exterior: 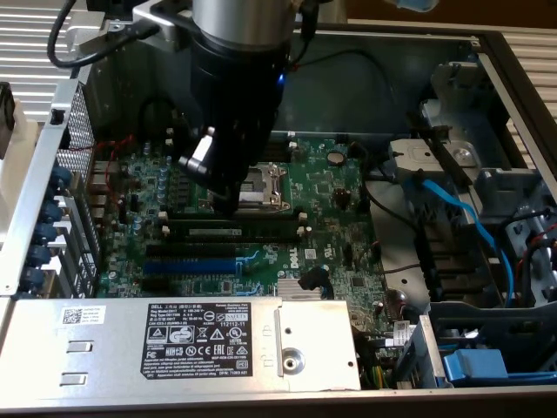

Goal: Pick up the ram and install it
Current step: 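Press down the ram until it locks into place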

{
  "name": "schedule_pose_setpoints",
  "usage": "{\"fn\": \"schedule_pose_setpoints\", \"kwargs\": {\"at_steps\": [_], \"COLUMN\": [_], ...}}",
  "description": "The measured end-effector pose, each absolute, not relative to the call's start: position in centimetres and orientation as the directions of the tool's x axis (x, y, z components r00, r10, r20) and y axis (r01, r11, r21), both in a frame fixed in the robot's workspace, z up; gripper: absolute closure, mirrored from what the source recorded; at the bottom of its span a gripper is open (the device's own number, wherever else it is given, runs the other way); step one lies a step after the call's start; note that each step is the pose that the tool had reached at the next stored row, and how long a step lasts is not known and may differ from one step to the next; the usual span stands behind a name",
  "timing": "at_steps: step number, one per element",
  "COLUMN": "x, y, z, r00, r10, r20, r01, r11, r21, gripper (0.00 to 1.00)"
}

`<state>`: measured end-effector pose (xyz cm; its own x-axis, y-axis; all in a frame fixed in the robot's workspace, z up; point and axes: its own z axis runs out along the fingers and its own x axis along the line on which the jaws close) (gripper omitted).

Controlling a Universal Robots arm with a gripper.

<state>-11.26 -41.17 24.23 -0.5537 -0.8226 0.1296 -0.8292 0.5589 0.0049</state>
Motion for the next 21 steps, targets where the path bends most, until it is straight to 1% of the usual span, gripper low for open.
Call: {"fn": "schedule_pose_setpoints", "kwargs": {"at_steps": [8, 21], "x": [-11.26, -11.25], "y": [-41.17, -41.17], "z": [24.17, 24.15], "r00": [-0.627, -0.719], "r10": [-0.768, -0.679], "r20": [0.132, 0.149], "r01": [-0.774, -0.688], "r11": [0.633, 0.726], "r21": [0.004, -0.012], "gripper": [0.90, 0.90]}}
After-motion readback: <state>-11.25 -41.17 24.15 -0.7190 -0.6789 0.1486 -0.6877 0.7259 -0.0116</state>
